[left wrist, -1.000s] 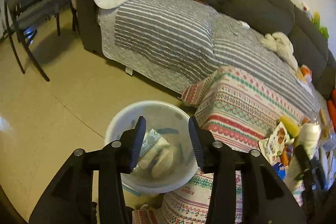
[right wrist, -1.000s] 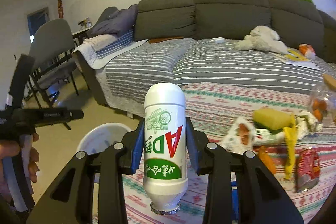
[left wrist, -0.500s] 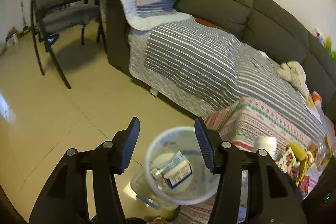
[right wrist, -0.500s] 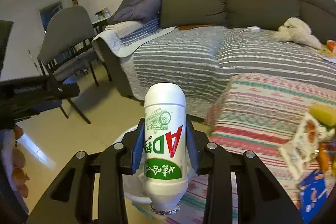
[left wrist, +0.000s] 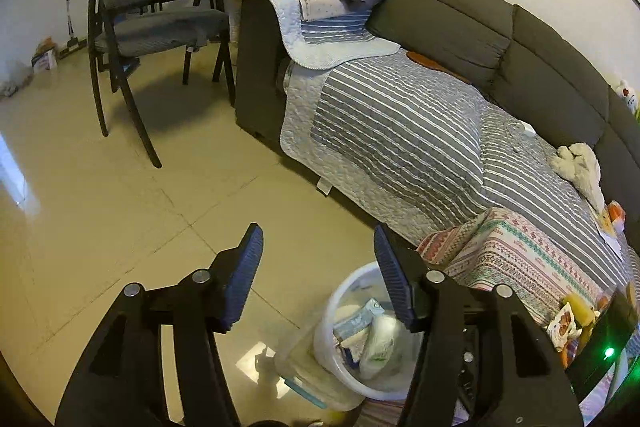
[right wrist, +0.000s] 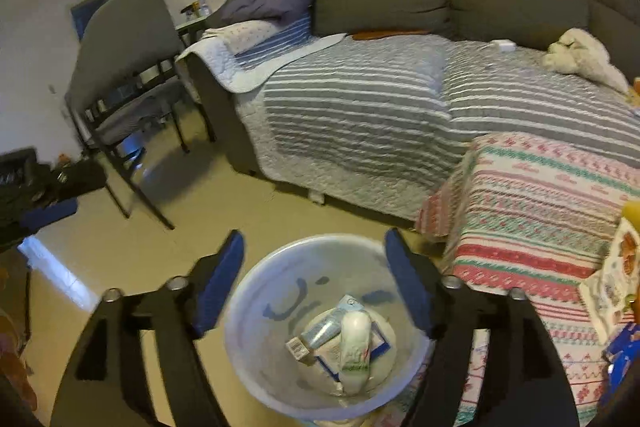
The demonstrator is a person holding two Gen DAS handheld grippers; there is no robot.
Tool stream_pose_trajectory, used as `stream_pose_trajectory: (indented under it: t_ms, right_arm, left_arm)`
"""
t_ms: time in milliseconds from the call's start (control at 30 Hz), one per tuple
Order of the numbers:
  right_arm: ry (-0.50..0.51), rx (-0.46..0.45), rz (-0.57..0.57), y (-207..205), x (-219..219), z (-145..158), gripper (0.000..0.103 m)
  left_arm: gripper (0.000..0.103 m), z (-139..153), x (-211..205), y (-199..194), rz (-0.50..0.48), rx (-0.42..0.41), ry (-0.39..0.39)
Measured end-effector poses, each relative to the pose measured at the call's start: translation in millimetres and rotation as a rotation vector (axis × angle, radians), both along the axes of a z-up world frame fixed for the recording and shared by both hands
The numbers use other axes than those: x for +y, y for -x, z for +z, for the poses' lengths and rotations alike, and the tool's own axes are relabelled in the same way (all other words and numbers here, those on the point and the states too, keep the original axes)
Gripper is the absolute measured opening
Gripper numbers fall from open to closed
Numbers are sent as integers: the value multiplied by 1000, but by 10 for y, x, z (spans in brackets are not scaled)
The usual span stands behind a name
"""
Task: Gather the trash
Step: 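Release the blue box and white bottle into the white wastebasket, then move both tools back over the table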
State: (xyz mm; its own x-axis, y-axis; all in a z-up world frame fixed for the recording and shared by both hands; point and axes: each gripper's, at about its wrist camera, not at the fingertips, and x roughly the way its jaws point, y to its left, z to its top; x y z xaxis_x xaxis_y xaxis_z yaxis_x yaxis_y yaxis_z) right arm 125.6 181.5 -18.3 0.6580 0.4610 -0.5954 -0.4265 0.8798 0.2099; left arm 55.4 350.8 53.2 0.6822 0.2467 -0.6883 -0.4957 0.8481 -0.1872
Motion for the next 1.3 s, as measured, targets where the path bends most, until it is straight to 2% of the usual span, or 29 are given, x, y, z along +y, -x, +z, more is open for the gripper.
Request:
stream_pose_trajectory:
  t_ms: [67,133,233,333,500,700,1100,1300]
  right_arm:
    - [12,-19,-26,-5,-30,49,83]
    - [42,-37,-72,-6,-77,90,92]
    - [61,-48,-113,-30,-160,145,93]
    - [74,-53,-152,-61,-284,191,94]
    - [91,-70,-210,-65,-506,257,96]
    - [93,-91,-258,-53,-713,352,96]
    - [128,-143,-340,10,-1165,488,96]
    - [134,-135,-386,-9,-1464,492,96]
  left_arm:
    - [62,-4,-14,-2,-3,0,-3]
    - [75,-1,-51,-6,0,0,-20]
    - [87,25,-145,9,11,-6,-70]
    - [96,54,-254,25,27,-15,-132]
    - [96,68,-452,-9,29,-6,-239]
    - [96,37,-669,-46,1,3,-286]
    - [96,27,-1087,-140,-62,-11,-296]
    - [96,17,-1335,-205,-97,-13,-299]
